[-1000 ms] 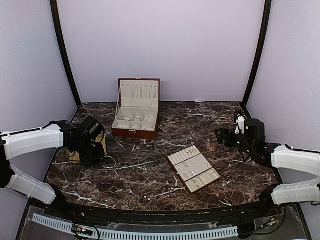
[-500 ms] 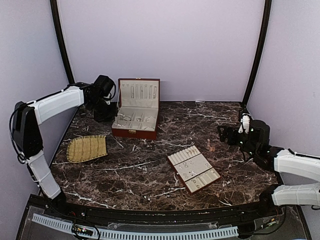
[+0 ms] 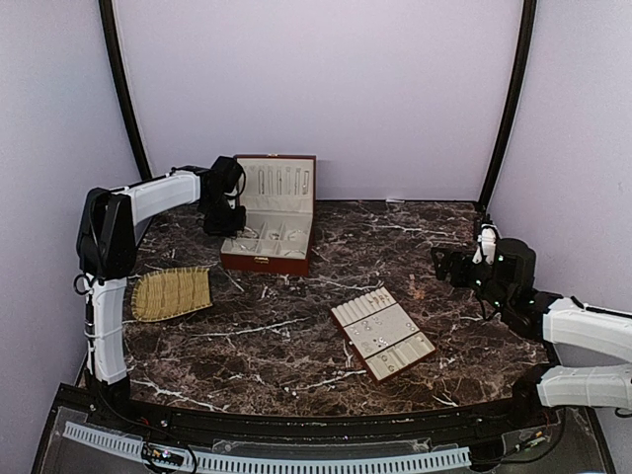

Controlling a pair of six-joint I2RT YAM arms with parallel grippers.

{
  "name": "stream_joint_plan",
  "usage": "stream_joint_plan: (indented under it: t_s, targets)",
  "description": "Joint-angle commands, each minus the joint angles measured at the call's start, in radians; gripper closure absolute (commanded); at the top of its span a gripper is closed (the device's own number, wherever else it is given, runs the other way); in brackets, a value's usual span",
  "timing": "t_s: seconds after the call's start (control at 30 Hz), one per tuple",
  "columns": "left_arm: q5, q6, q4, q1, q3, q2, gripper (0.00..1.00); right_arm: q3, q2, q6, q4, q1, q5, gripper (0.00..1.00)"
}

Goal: Organize the mixed jewelry
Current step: Place the bangle in the larger divider.

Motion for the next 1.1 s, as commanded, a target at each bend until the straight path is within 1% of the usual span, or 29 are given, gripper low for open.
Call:
stream_joint_plan:
  t_s: [0.0, 0.53, 0.8, 1.07]
  targets:
    - [-0.034, 0.050, -0.012, 0.013, 0.017, -0.006, 1.00, -0.007, -0.006, -0.011, 0.046, -0.005, 0.002, 0.06]
    - [-0.016, 0.102, -0.035, 0.014, -0.043, 0.001, 1.00, -0.002, 0.009, -0.010, 0.043, -0.005, 0.003, 0.06]
    - [0.009, 0.119, -0.049, 0.014, -0.043, 0.024, 0.89, 0.001, 0.016, -0.010, 0.042, -0.005, 0.005, 0.06]
    - [-0.012, 0.128, -0.057, 0.014, -0.044, 0.029, 0.82, 0.000, 0.011, -0.010, 0.039, -0.005, 0.008, 0.06]
